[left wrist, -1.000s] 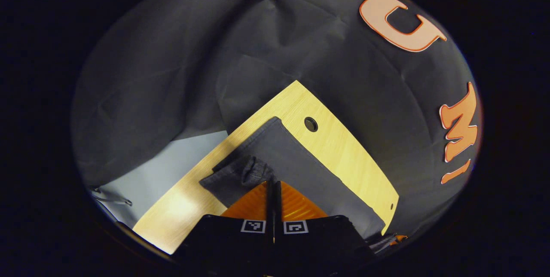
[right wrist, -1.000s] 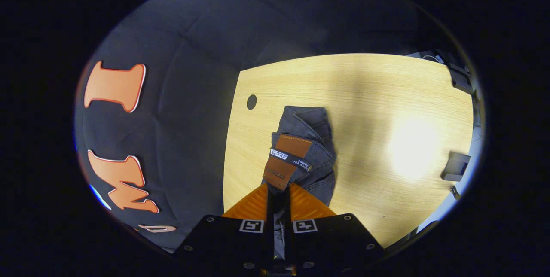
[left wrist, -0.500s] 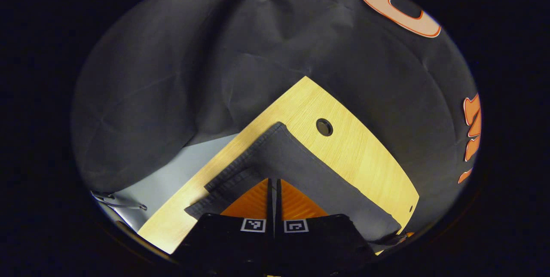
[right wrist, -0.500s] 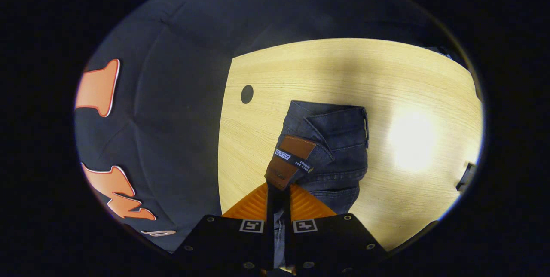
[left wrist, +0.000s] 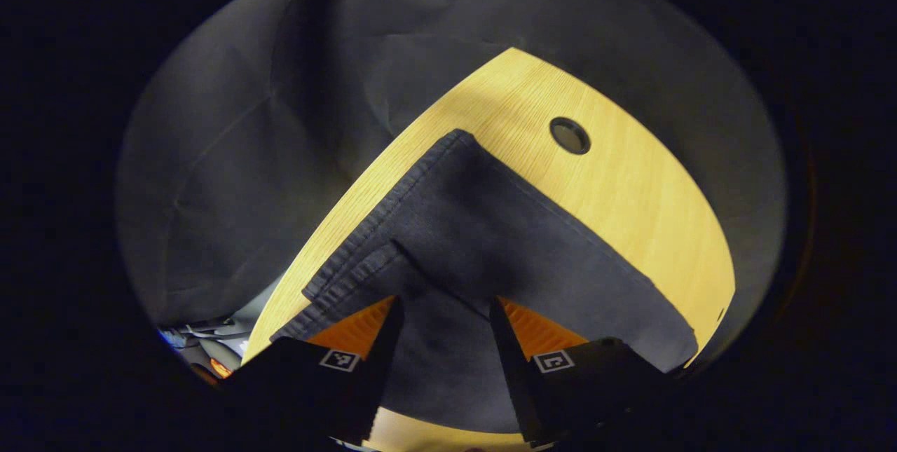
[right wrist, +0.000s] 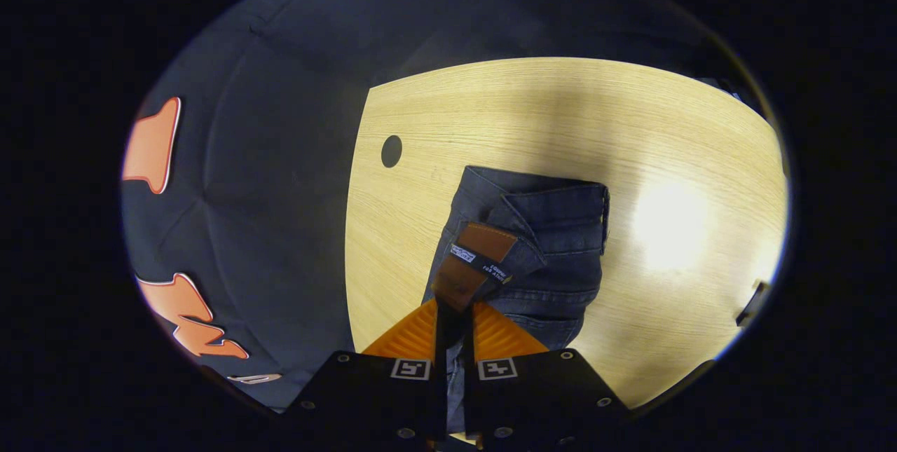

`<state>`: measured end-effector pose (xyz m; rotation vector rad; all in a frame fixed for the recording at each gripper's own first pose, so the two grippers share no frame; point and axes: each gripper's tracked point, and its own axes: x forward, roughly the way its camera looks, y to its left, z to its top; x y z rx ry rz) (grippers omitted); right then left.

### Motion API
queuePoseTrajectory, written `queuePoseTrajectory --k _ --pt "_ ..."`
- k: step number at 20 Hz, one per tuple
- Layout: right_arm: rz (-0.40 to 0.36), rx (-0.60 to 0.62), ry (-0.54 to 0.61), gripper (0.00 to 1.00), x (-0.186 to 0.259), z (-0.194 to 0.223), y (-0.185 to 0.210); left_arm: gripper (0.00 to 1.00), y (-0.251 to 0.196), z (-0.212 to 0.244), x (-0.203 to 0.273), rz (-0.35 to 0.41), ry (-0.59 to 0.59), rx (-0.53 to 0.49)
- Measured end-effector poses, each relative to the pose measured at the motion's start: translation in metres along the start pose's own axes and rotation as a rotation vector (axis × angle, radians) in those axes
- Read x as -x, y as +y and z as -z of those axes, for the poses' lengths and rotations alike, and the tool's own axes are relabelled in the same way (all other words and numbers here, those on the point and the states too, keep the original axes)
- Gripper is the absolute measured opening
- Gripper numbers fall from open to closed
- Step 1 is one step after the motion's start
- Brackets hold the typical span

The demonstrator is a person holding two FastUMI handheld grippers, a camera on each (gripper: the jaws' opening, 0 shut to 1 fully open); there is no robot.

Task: Grasp the waist and the cuffs of the jeans and fold them to make the two legs overlap; first hold the waist and fold one-third of the jeans toward the cuffs, then hold the cuffs and fold the remaining one-third in the same direction to finish folding.

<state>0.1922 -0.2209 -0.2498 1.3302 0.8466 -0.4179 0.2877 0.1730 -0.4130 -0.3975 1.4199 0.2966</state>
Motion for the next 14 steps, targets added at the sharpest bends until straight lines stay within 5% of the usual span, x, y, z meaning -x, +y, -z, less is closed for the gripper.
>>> queuePoseTrajectory --k 7,13,14 --pt "-0.004 0.009 0.006 0.10 -0.001 -0.001 -0.001 0.74 0.013 -0.005 -0.011 -0.077 0.066 0.047" --pt "-0.004 0.014 0.000 0.11 -0.001 -0.001 -0.002 0.74 0.010 -0.009 -0.009 -0.064 0.073 0.067" --pt "-0.004 0.014 0.002 0.10 0.000 -0.001 -0.004 0.54 0.015 -0.003 -0.013 -0.079 0.088 0.072"
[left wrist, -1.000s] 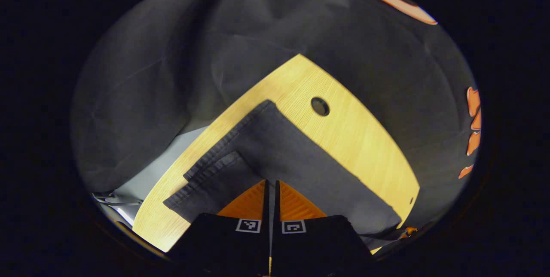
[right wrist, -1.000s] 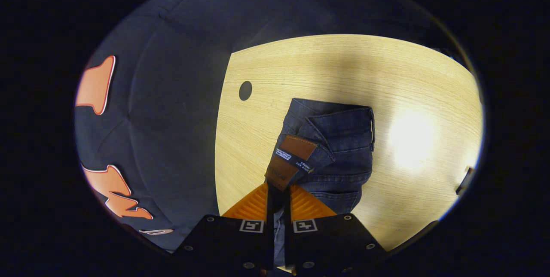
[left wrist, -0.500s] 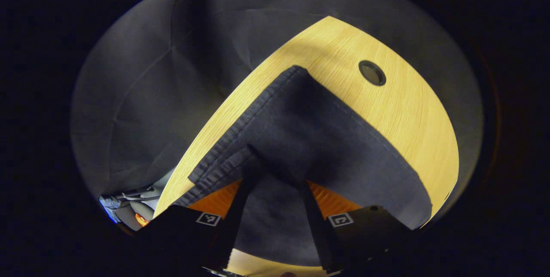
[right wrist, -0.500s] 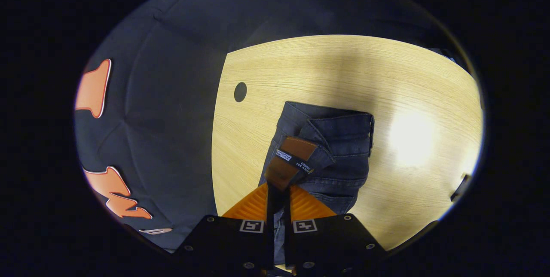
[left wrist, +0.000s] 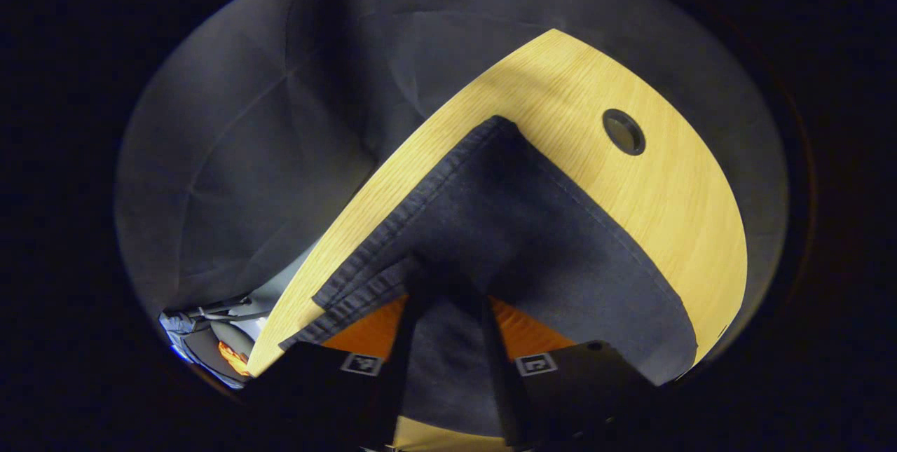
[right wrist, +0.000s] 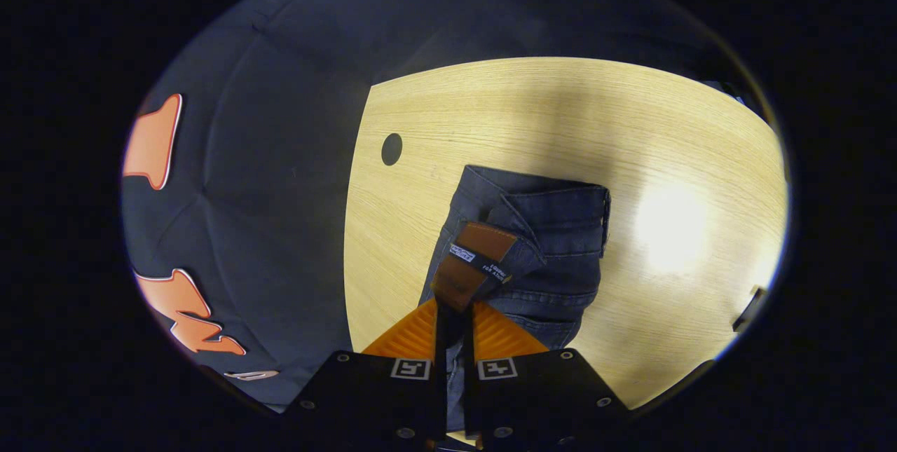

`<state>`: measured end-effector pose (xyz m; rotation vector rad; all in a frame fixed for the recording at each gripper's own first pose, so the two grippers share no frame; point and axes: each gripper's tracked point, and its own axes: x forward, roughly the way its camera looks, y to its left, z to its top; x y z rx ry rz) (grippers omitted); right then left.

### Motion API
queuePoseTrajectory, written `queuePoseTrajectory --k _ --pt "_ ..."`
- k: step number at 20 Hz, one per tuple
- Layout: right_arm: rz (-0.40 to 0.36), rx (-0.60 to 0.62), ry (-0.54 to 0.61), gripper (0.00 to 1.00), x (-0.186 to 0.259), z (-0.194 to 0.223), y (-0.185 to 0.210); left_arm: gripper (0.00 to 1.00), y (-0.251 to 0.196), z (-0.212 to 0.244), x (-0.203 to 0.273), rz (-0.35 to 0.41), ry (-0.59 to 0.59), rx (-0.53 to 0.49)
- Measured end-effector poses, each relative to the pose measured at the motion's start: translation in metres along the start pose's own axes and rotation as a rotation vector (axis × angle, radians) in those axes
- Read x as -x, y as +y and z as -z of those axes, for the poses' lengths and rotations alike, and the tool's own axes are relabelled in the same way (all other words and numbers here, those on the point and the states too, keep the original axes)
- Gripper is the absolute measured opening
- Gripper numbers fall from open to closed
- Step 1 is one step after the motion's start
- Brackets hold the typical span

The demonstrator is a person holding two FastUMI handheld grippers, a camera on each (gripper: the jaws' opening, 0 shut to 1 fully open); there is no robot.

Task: Grasp the waist and the cuffs of the jeans and fold them to make the two legs overlap; first hold the waist and fold one-third of the jeans toward the cuffs, then hold the cuffs and fold the remaining one-third in the same direction to finish folding.

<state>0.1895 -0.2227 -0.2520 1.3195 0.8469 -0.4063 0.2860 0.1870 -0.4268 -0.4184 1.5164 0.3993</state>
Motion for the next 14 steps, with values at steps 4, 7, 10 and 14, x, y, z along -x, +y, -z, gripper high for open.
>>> queuePoseTrajectory --k 4,7,10,14 --pt "-0.005 -0.011 -0.002 0.11 0.001 -0.001 0.000 0.08 0.004 0.001 0.007 0.034 0.009 0.034" --pt "-0.014 -0.021 -0.001 0.11 0.001 -0.001 0.000 0.01 -0.001 0.000 0.005 0.107 -0.045 0.012" --pt "-0.036 -0.019 -0.002 0.10 0.004 -0.001 0.002 0.01 -0.009 -0.013 0.026 0.204 -0.124 0.030" --pt "-0.093 -0.031 -0.013 0.10 0.016 -0.004 0.018 0.01 -0.018 -0.033 0.066 0.314 -0.219 0.046"
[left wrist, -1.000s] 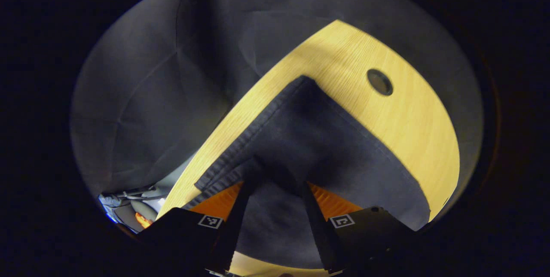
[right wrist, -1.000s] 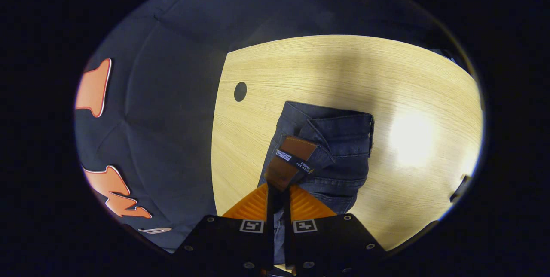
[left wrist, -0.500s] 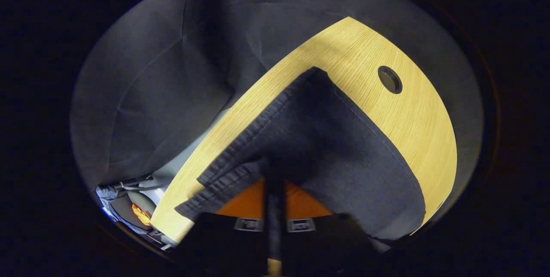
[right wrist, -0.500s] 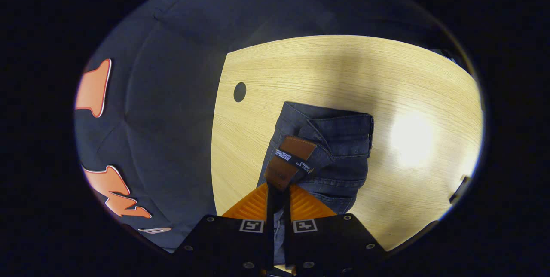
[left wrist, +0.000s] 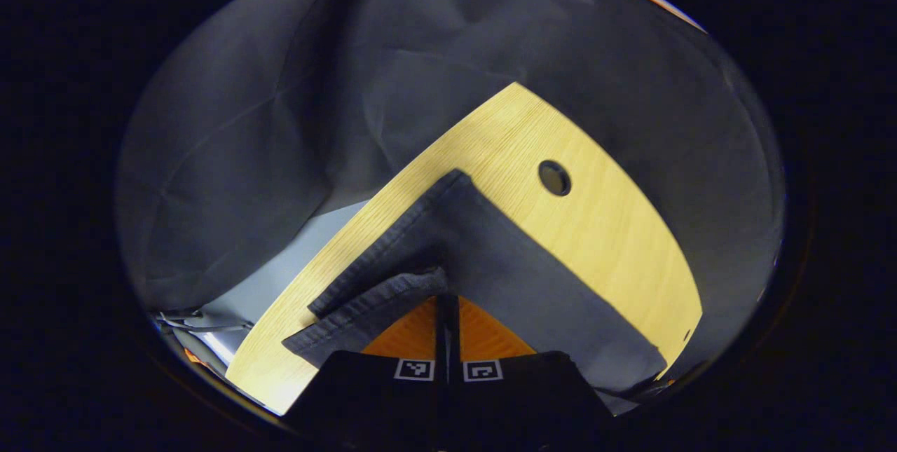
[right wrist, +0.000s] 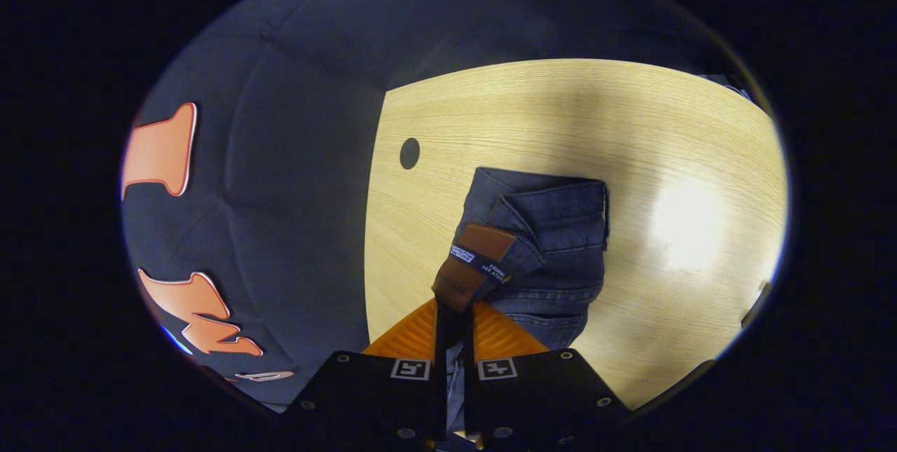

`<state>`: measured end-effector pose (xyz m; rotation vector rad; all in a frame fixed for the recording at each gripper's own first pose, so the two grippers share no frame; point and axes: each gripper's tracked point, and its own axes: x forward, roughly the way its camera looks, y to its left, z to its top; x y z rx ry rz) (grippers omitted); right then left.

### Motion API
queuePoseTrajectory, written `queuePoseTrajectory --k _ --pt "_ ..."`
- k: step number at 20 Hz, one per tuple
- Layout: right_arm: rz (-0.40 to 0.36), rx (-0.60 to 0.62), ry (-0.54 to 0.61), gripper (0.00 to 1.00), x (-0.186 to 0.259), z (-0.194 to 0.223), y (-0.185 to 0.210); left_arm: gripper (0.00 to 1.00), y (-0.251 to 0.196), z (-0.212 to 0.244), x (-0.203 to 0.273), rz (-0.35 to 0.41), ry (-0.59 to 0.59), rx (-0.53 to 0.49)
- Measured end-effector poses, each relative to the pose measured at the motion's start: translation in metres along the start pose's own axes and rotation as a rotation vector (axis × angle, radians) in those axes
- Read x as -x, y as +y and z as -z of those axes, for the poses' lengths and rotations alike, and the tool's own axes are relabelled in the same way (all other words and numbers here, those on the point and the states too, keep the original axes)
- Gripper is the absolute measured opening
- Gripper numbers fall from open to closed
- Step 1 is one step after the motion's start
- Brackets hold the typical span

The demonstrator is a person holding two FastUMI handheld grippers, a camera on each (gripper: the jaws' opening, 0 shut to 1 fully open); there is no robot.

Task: Grasp the waist and the cuffs of the jeans and fold them to make the two legs overlap; first hold the waist and fold one-third of the jeans toward the cuffs, then hold the cuffs and fold the remaining one-third in the same direction to finish folding.

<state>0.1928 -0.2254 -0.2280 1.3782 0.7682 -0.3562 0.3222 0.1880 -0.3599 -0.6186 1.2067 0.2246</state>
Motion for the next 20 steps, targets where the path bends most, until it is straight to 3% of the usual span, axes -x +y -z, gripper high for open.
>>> queuePoseTrajectory --k 9,15,16,17,18,20 --pt "-0.035 -0.078 -0.007 0.10 -0.021 -0.013 0.030 0.01 -0.019 -0.047 0.009 0.060 -0.104 0.036" --pt "0.063 -0.086 0.006 0.10 -0.056 -0.016 0.031 0.01 -0.017 -0.069 -0.001 0.001 -0.169 0.053" --pt "0.051 -0.077 0.012 0.10 -0.056 -0.013 0.035 0.01 -0.017 -0.062 -0.005 -0.009 -0.157 0.060" --pt "0.025 -0.066 0.001 0.09 -0.054 -0.016 0.039 0.09 -0.017 -0.058 -0.001 -0.011 -0.157 0.062" --pt "0.004 -0.056 -0.008 0.27 -0.048 -0.019 0.045 0.26 -0.016 -0.060 -0.002 -0.016 -0.161 0.050" --pt "-0.009 -0.039 -0.032 0.41 -0.038 -0.026 0.046 0.60 -0.016 -0.059 0.006 -0.022 -0.179 0.000"
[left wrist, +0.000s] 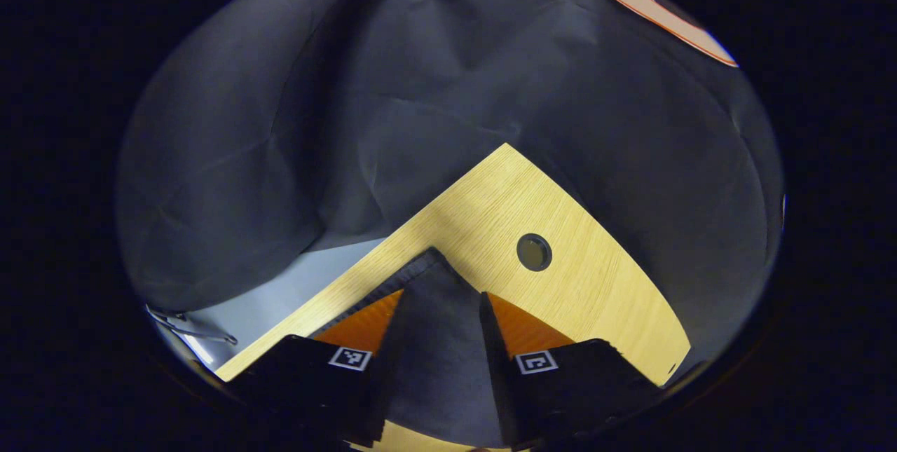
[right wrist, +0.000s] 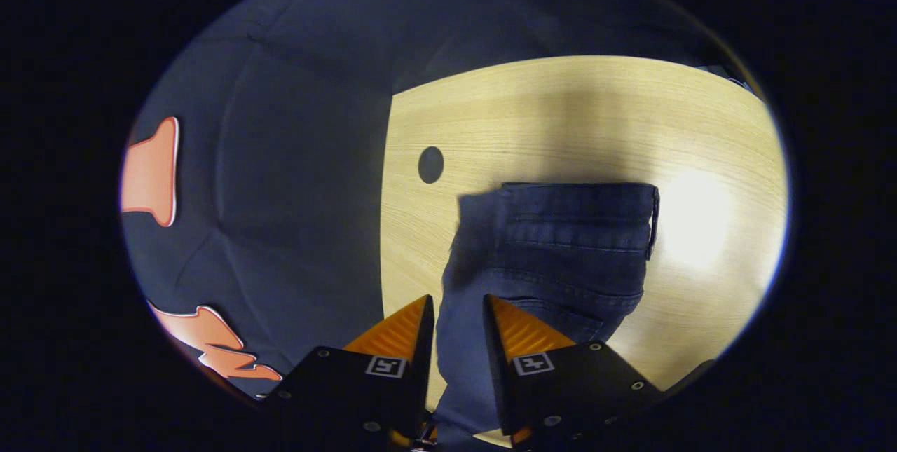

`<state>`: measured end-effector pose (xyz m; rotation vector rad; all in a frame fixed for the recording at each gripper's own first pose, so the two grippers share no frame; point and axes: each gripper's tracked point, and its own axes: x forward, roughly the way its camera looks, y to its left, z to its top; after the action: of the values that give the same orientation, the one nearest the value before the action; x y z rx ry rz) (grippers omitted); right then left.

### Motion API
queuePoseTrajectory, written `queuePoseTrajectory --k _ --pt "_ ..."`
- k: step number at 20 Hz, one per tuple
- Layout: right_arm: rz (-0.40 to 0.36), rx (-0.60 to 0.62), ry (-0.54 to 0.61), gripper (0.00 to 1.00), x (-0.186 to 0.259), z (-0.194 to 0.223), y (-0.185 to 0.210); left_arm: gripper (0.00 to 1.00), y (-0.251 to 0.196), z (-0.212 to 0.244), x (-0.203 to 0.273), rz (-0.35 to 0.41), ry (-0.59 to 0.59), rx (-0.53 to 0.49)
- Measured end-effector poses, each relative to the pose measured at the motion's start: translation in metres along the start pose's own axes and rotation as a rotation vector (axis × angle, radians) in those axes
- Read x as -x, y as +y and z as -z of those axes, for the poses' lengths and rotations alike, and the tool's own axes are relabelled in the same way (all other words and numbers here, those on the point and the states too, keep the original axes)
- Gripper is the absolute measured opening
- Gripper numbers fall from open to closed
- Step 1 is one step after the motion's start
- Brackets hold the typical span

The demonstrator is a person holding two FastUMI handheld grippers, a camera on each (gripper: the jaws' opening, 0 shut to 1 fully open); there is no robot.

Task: Grasp the waist and the cuffs of the jeans and fold them to make the two legs overlap; first hold the waist and fold one-third of the jeans toward the cuffs, then hold the cuffs and fold the remaining one-third in the same direction to finish folding.

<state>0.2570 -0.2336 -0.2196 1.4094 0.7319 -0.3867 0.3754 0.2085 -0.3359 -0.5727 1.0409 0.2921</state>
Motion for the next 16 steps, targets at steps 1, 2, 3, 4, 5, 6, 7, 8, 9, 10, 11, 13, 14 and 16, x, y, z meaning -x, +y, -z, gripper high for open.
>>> queuePoseTrajectory --k 1,2,3,4,5,6,7,8,9,10,11,13,14,16 --pt "0.007 0.017 -0.011 0.50 0.003 -0.003 -0.003 0.66 -0.002 -0.001 0.006 0.007 -0.011 -0.027" --pt "0.020 0.043 -0.028 0.55 0.007 -0.005 -0.010 0.77 -0.007 0.000 0.012 0.015 -0.023 -0.057" --pt "0.046 0.074 -0.040 0.65 0.009 -0.006 -0.017 0.88 -0.010 0.004 0.027 0.021 -0.042 -0.091" --pt "0.067 0.104 -0.046 0.69 0.010 -0.005 -0.027 1.00 -0.018 -0.001 0.030 0.034 -0.060 -0.127" --pt "0.095 0.135 -0.048 0.63 0.010 -0.005 -0.037 0.98 -0.025 -0.002 0.035 0.044 -0.091 -0.169" --pt "0.120 0.164 -0.051 0.77 0.010 -0.004 -0.047 0.98 -0.034 -0.004 0.044 0.059 -0.126 -0.210" --pt "0.137 0.186 -0.051 0.82 0.008 -0.002 -0.055 0.98 -0.043 -0.006 0.054 0.077 -0.170 -0.249" --pt "0.152 0.202 -0.049 0.83 0.006 0.001 -0.060 0.98 -0.051 -0.005 0.069 0.103 -0.205 -0.281" --pt "0.161 0.215 -0.050 0.87 0.004 0.003 -0.066 0.98 -0.059 -0.008 0.086 0.129 -0.253 -0.282" --pt "0.165 0.227 -0.056 0.87 0.004 0.003 -0.069 0.98 -0.070 -0.013 0.102 0.169 -0.298 -0.279" --pt "0.174 0.238 -0.059 0.90 0.003 0.003 -0.074 0.98 -0.080 -0.015 0.120 0.195 -0.340 -0.281" --pt "0.200 0.262 -0.064 0.82 0.003 0.004 -0.083 0.98 -0.090 -0.017 0.153 0.215 -0.434 -0.323" --pt "0.210 0.281 -0.074 0.93 0.004 0.001 -0.087 0.98 -0.094 -0.018 0.173 0.215 -0.483 -0.356" --pt "0.236 0.310 -0.093 0.95 0.001 -0.004 -0.094 0.98 -0.106 -0.019 0.197 0.229 -0.570 -0.414"
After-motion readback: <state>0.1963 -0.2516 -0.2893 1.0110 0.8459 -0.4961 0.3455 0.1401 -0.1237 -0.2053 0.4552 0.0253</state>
